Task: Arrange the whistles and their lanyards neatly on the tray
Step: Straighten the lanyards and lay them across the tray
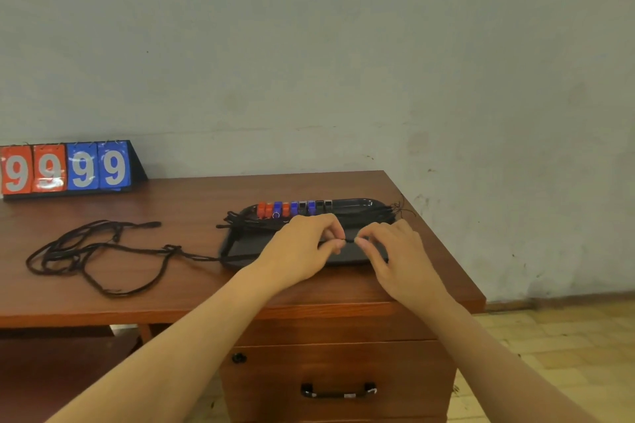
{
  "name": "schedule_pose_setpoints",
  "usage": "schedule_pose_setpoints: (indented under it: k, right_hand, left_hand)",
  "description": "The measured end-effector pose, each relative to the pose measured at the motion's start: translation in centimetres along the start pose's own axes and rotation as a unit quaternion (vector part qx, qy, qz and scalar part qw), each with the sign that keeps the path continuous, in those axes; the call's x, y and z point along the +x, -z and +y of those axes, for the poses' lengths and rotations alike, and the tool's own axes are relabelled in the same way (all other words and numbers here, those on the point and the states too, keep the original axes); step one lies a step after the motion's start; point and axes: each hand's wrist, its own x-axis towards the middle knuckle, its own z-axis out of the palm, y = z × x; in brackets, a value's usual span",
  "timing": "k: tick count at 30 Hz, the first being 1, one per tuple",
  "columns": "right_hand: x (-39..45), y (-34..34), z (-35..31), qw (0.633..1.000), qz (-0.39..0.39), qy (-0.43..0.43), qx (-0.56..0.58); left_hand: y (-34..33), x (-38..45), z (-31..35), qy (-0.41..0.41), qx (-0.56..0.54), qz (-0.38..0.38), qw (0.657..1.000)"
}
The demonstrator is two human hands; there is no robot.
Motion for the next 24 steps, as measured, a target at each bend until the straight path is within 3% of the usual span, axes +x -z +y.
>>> schedule_pose_setpoints:
  k: [3,7,17,24]
  right_hand:
    - [0.0,-0.2,0.4,1.0,0.008,-0.014,-0.009]
    - [0.5,-0.3,0.7,0.993,0.026,-0.111,0.009]
    - [1.1,-0.8,3.0,0.969,0.099,-0.217,0.066]
    - [3.0,0.7,5.3,0.976,0.078,-0.201,0.02]
  left_hand:
    - [0.2,-0.1,-0.5,-0.008,0.015,-0.006,1.0]
    - [2.2,-0.5,-2.5,-0.007,0.074,0.006,0.997]
    - [8.8,-6.0,-12.4,0.151,0.097,0.116,0.977]
    - [10.4,-7.1,-14.1,0.174,0.051,0.124,0.976]
